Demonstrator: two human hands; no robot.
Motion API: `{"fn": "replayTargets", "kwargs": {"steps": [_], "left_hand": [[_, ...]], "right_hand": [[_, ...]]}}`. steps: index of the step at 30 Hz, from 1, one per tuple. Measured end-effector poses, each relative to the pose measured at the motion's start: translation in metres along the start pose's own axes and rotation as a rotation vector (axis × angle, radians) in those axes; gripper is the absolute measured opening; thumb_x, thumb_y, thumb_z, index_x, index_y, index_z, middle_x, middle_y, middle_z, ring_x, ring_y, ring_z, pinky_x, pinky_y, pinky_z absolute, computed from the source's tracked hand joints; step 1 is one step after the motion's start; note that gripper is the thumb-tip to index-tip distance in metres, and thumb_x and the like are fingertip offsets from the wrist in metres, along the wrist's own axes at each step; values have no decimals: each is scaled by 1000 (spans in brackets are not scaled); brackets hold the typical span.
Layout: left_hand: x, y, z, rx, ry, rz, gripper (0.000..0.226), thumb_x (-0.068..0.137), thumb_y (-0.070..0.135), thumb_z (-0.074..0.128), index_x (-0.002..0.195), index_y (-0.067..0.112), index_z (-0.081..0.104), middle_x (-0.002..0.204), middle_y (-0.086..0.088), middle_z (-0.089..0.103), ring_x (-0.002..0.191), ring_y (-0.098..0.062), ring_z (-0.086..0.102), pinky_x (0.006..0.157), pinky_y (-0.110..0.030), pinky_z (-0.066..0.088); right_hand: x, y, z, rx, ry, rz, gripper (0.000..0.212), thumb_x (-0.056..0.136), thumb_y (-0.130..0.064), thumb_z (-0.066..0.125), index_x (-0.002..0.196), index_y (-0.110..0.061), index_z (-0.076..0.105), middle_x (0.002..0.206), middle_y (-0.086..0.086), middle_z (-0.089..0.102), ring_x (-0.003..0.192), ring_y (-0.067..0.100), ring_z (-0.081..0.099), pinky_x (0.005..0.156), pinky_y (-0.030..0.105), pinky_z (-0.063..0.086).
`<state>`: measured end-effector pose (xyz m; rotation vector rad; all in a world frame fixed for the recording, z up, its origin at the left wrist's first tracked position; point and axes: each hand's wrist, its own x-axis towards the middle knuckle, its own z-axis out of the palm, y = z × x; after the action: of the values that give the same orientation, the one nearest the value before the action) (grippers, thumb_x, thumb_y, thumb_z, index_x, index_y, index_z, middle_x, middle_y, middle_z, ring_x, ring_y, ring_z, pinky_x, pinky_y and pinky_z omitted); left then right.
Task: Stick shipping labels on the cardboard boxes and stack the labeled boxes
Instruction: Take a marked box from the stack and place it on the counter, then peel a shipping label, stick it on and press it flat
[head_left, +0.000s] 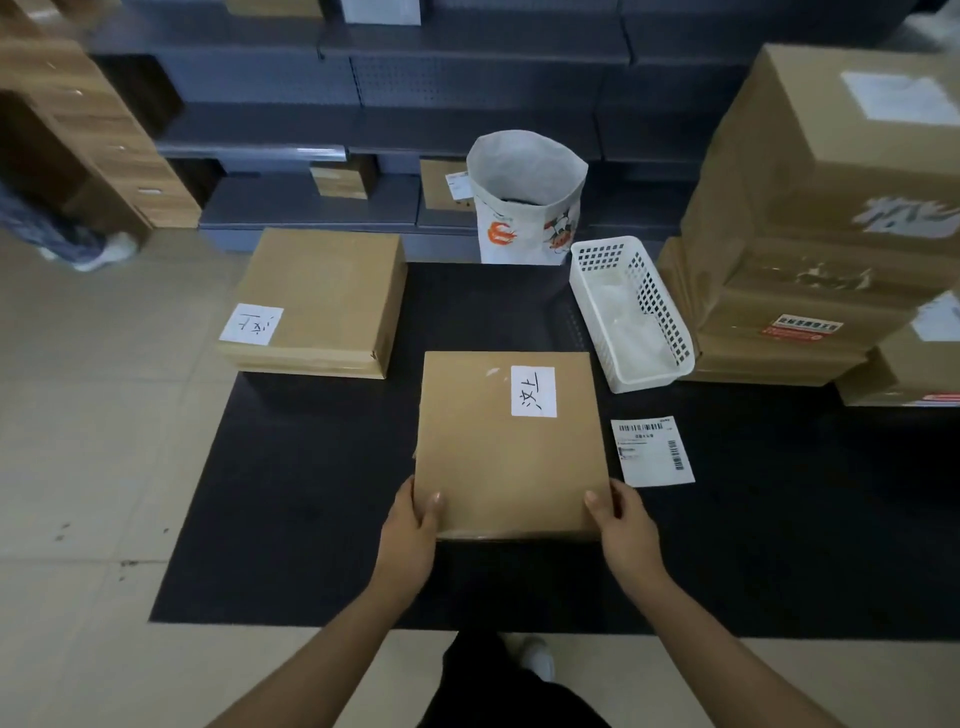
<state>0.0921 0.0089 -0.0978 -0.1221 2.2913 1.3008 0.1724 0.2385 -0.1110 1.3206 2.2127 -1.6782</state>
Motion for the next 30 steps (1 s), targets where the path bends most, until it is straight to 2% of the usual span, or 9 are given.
{"fn": "replayTargets", "kwargs": {"steps": [6,11,15,17,20,24,26,28,30], "left_hand": [[15,3,0,-3,-17,-13,52,98,36,48,142,13,33,129,3,51,112,-12,50,97,-29,43],[17,14,8,98,78,1,54,96,26,53,143,10,31,140,-6,38,124,-20,42,104,-36,40],[16,45,26,312,181,183,60,95,20,53,146,7,24,155,-9,19,145,-24,14,117,-36,19],[19,65,45,403,190,330,57,93,16,55,144,8,29,152,-9,24,142,-23,20,113,-29,19],[25,94,84,414,120,436,56,92,11,54,143,8,32,153,-7,25,142,-19,19,111,-22,15],[33,119,141,434,95,473,48,90,5,53,137,3,42,149,-10,33,142,-19,21,113,-20,13],[36,128,166,441,95,491,44,89,4,52,132,3,47,142,-8,39,134,-16,29,113,-20,21],[39,133,187,448,69,491,43,87,6,52,130,6,48,138,-3,39,126,-14,37,109,-25,31],[38,135,204,460,19,448,45,89,8,53,133,9,47,142,1,36,133,-13,34,112,-23,27]], "right_hand": [[11,2,-11,10,76,0,38,100,-40,42,124,-13,57,115,2,57,106,14,49,90,31,38],[30,-1,-23,-38,193,-17,24,100,-24,48,109,-8,63,107,5,61,103,18,55,86,28,39],[53,-5,-42,-147,242,-44,16,97,-17,53,104,-7,64,108,9,62,94,17,56,78,27,42],[68,-4,-54,-221,266,-37,20,95,-17,56,110,-7,63,116,11,59,101,20,56,81,29,45],[87,-1,-73,-291,300,-12,25,93,-22,60,114,-9,60,120,10,54,107,23,56,87,35,49],[112,6,-92,-345,195,68,38,85,-32,69,114,-12,54,119,8,52,107,25,55,86,41,52],[121,10,-98,-364,124,93,44,83,-32,72,117,-12,51,119,8,51,109,26,54,86,41,52],[129,12,-102,-438,79,95,43,84,-30,70,117,-12,50,121,8,51,112,25,52,86,38,50],[135,14,-106,-469,59,93,32,86,-26,68,110,-15,51,118,6,53,108,22,52,83,36,49]]}}
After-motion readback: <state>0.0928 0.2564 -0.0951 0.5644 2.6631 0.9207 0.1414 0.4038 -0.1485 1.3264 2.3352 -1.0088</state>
